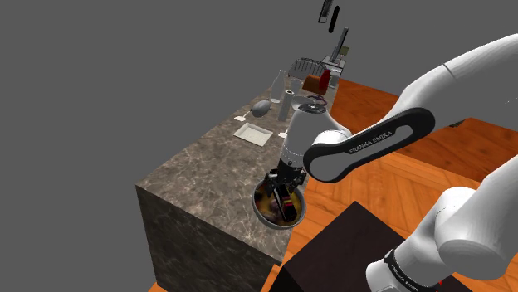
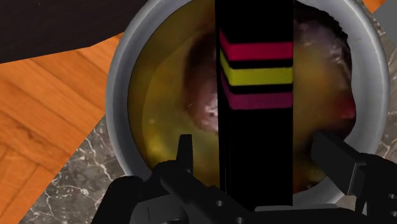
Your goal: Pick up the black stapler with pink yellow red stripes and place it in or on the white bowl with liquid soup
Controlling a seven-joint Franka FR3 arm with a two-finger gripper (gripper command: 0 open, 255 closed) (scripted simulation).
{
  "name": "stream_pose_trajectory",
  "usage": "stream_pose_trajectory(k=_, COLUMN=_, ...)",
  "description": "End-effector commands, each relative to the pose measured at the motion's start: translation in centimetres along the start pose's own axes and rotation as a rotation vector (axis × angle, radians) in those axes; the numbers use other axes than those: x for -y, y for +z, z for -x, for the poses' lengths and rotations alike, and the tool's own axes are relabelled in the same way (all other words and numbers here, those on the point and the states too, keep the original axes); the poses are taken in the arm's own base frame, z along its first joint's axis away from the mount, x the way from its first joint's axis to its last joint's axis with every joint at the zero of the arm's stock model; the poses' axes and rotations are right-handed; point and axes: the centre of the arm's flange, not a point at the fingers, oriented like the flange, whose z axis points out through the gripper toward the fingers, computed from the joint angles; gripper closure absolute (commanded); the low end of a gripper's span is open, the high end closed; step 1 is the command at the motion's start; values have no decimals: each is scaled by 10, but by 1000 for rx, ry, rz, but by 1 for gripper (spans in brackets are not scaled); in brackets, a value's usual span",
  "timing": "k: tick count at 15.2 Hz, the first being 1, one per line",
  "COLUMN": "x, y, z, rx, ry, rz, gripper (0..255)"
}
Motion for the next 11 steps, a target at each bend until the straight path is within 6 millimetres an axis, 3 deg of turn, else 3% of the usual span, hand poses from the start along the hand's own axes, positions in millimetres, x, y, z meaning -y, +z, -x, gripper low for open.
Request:
stream_pose_trajectory(k=1, x=0, y=0, z=0, rx=0, ry=0, rz=0, gripper=0)
stream_pose_trajectory(k=3, x=0, y=0, z=0, rx=0, ry=0, rz=0, gripper=0)
stream_pose_trajectory(k=7, x=0, y=-50, z=0, rx=0, ry=0, rz=0, gripper=0)
stream_pose_trajectory(k=11, x=0, y=-50, z=0, rx=0, ry=0, rz=0, gripper=0)
